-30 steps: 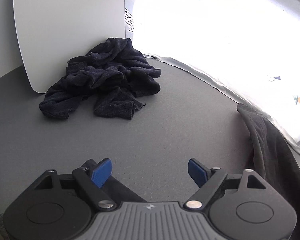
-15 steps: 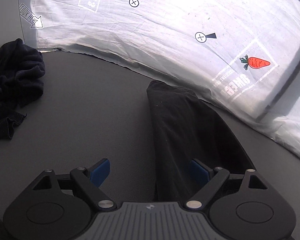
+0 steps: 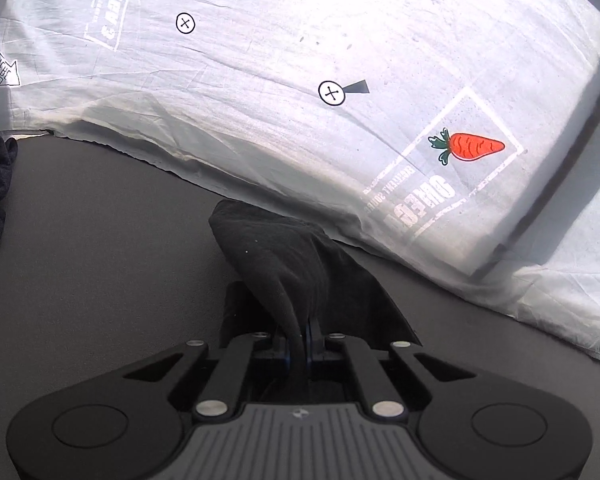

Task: Fold clothes

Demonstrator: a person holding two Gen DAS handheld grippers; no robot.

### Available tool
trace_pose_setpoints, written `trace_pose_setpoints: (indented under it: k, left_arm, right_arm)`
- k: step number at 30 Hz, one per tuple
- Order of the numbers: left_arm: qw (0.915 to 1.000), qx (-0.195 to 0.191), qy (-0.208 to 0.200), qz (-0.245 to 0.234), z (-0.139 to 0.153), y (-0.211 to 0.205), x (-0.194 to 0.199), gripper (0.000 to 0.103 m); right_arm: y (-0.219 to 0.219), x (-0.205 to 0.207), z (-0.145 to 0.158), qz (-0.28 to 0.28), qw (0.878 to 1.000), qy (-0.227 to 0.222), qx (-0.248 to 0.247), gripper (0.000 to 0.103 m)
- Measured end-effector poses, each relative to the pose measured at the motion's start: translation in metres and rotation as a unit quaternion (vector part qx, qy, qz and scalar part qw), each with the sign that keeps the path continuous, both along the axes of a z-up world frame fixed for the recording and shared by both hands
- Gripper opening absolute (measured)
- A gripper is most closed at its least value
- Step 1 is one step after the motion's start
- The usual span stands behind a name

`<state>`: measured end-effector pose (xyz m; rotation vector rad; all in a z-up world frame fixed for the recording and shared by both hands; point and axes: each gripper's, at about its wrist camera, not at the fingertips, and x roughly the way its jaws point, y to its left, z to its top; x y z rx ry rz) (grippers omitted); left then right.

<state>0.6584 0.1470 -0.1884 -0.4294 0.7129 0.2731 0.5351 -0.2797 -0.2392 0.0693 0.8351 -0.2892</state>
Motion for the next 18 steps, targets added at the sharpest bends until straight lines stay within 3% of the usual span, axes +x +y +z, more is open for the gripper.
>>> trace_pose_setpoints:
  k: [2, 5, 11, 16, 18]
  left_arm:
    - [0.9989, -0.024, -0.040, -0.002, 0.025, -0.003, 0.001, 0.005]
    - [0.9947, -0.025, -0.097, -0.025, 0.062, -0.009, -0.007, 0.006]
    - [0.9920, 0.008, -0.126, -0.009, 0.080, 0.003, -0.060, 0.006]
    - [0.9882, 0.035, -0.149, 0.004, 0.095, 0.013, -0.105, 0.017]
    - [0.9952, 0.033, -0.078, 0.049, 0.064, 0.033, -0.120, 0.018]
  right_arm:
    - [-0.004, -0.003, 0.007, -0.003, 1.000, -0.004, 0.012, 0.103]
    - [-0.011, -0.018, 0.024, -0.021, 0.999, -0.028, 0.015, 0.103]
    - [-0.031, -0.051, 0.042, -0.048, 0.997, -0.050, 0.022, 0.103]
    - [-0.031, -0.074, 0.042, -0.026, 0.998, -0.050, 0.017, 0.103]
    - [-0.030, -0.079, 0.040, -0.021, 0.998, -0.046, 0.022, 0.103]
